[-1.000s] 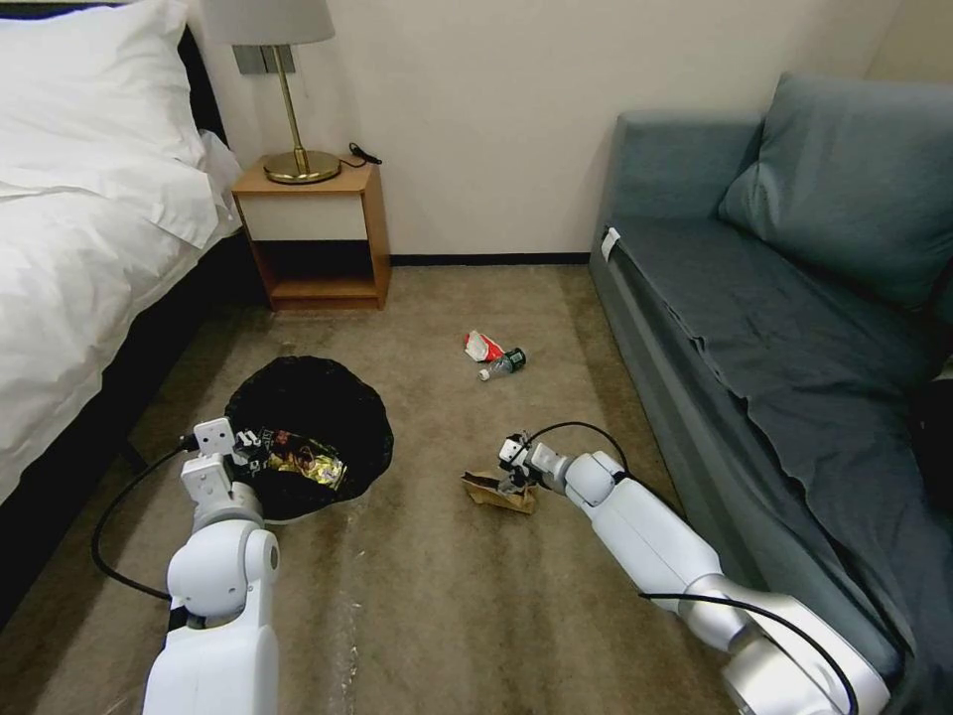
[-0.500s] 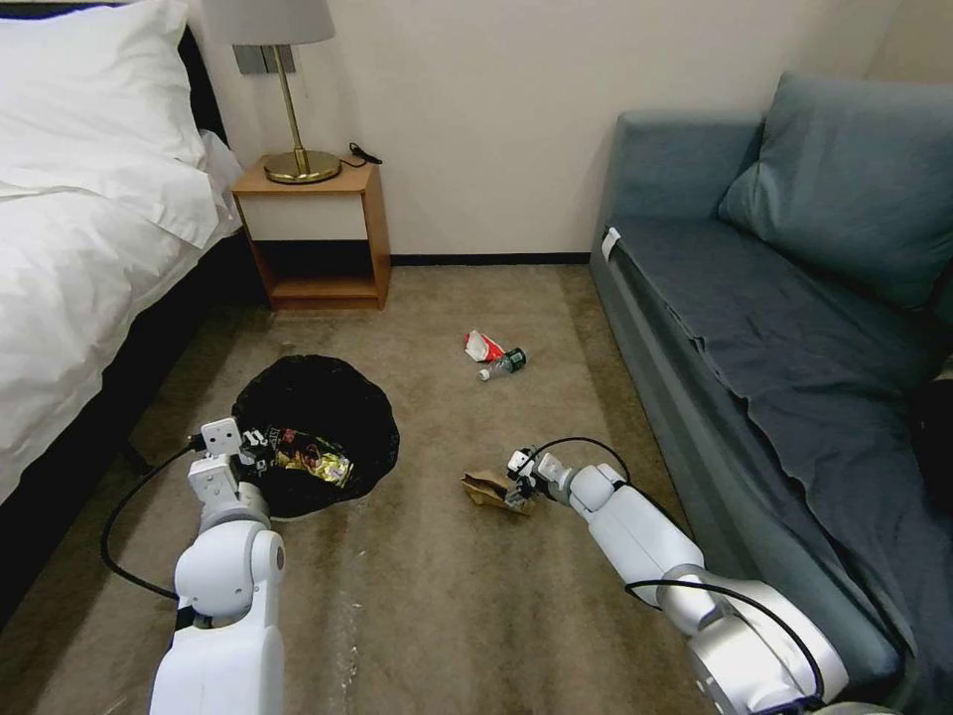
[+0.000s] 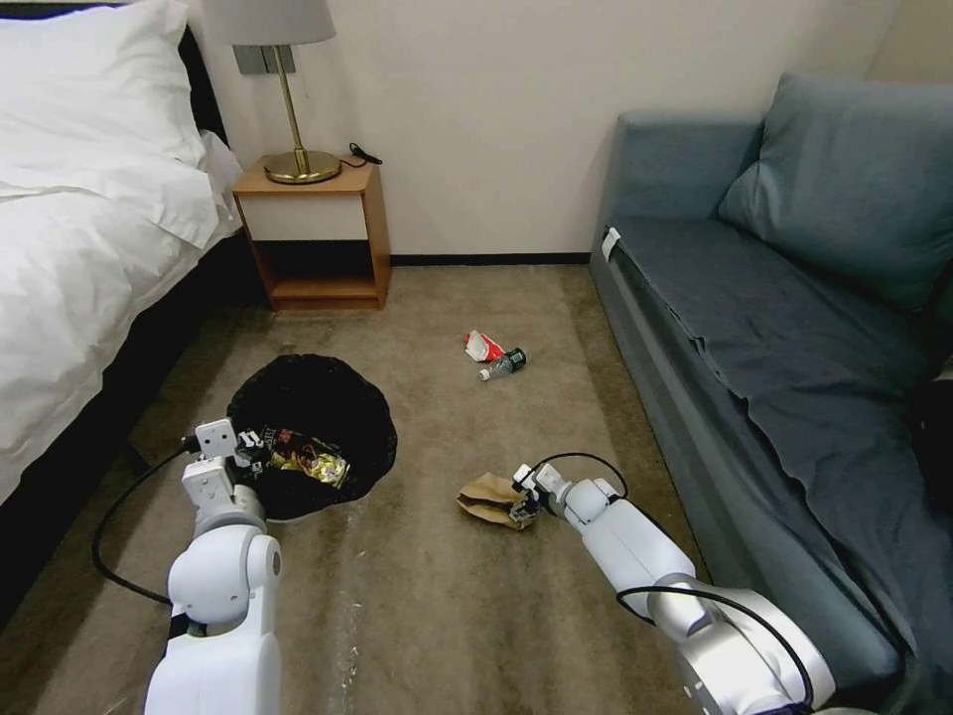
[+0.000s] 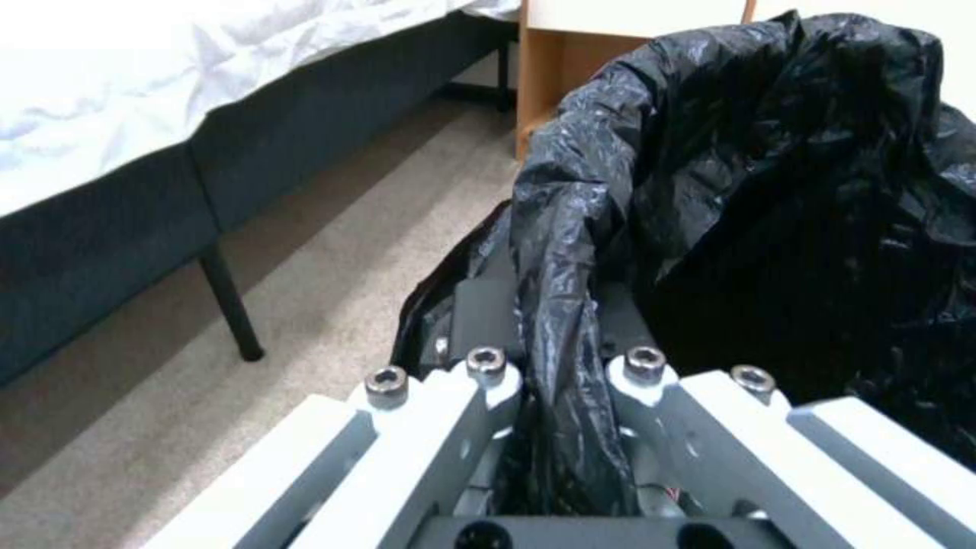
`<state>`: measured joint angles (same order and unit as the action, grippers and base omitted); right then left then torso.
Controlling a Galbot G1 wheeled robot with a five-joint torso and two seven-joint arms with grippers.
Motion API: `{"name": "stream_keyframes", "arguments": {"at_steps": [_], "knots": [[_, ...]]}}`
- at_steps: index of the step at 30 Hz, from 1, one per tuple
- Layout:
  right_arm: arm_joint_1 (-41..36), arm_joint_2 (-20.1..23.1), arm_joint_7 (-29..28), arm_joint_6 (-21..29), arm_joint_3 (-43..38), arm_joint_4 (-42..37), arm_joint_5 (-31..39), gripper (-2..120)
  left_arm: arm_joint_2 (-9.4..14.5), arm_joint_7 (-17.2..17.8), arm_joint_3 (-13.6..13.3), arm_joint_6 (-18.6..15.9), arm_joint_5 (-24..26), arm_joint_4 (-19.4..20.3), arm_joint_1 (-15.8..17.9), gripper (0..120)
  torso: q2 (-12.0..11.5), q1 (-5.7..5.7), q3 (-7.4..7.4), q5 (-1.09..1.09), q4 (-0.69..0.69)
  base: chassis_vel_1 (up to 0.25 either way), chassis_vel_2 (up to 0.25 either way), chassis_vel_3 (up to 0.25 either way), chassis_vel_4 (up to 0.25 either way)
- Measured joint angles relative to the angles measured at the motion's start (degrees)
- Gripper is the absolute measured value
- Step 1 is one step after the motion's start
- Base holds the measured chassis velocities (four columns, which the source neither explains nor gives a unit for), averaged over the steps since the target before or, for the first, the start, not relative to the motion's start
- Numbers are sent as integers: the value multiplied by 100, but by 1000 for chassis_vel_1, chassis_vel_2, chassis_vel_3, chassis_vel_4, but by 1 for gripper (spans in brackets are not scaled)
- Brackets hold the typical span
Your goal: Pick up the trash bin, then pick up the garbage on the floor and place it into the trash bin.
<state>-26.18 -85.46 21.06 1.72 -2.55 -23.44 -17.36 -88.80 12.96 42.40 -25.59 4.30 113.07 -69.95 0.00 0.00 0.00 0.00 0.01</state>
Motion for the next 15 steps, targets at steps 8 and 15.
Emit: {"name": "stream_keyframes", "arguments": {"at_steps": [8,15], "knots": [[-31,21,-20,-31,-6,-50,7,71,0,1,17,-3,22,11,10,5,0,0,0,0,-1,0,0,0,0],[-44,39,-52,-63,-44,-59,27,44,0,5,2,-3,25,-54,86,5,0,0,0,0,-1,0,0,0,0]]}}
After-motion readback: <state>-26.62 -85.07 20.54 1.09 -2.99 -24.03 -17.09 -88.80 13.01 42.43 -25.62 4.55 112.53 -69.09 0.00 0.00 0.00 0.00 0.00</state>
